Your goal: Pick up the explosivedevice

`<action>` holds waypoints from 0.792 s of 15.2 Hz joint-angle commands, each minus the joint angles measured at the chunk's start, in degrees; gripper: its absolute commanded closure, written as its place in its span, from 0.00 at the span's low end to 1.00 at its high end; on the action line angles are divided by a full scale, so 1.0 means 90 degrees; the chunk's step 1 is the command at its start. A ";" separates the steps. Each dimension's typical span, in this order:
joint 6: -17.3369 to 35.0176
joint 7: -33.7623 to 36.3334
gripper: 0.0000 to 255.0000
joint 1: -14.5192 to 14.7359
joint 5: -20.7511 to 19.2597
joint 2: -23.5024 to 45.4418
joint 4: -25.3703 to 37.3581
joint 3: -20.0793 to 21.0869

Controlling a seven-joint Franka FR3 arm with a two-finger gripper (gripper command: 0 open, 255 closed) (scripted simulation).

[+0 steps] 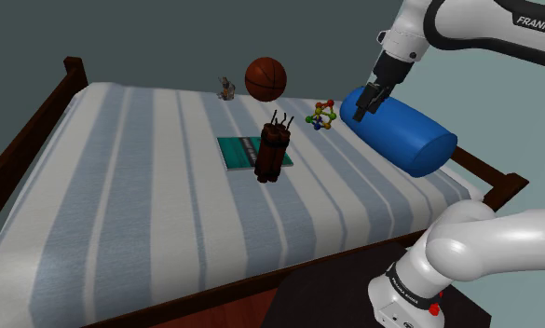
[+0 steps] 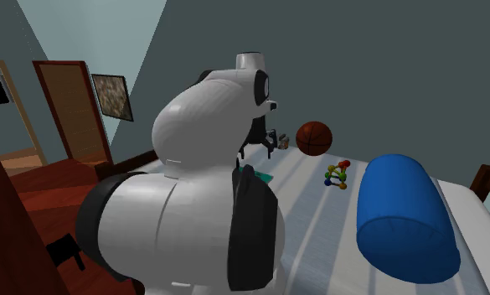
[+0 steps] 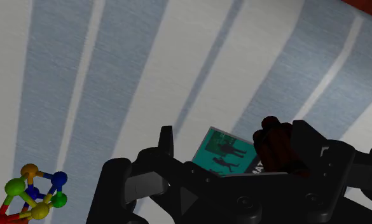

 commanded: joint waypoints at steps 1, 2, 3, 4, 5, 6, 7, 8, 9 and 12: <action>0.0000 0.0000 0.00 0.0000 0.0000 0.0000 0.0000 0.0000; 0.0080 0.0042 0.00 0.0044 0.0044 0.0206 0.0097 0.0072; 0.0156 0.0083 0.00 0.0087 0.0085 0.0414 0.0200 0.0143; 0.0228 0.0124 0.00 0.0128 0.0122 0.0623 0.0309 0.0213; 0.0295 0.0164 0.00 0.0168 0.0155 0.0834 0.0425 0.0283; 0.0357 0.0204 0.00 0.0205 0.0185 0.1046 0.0547 0.0354; 0.0415 0.0243 0.00 0.0242 0.0212 0.1260 0.0676 0.0424; 0.0468 0.0283 0.00 0.0278 0.0234 0.1475 0.0811 0.0493; 0.0516 0.0323 0.00 0.0312 0.0252 0.1691 0.0952 0.0562; 0.0629 0.0444 0.00 0.0410 0.0281 0.2347 0.1415 0.0769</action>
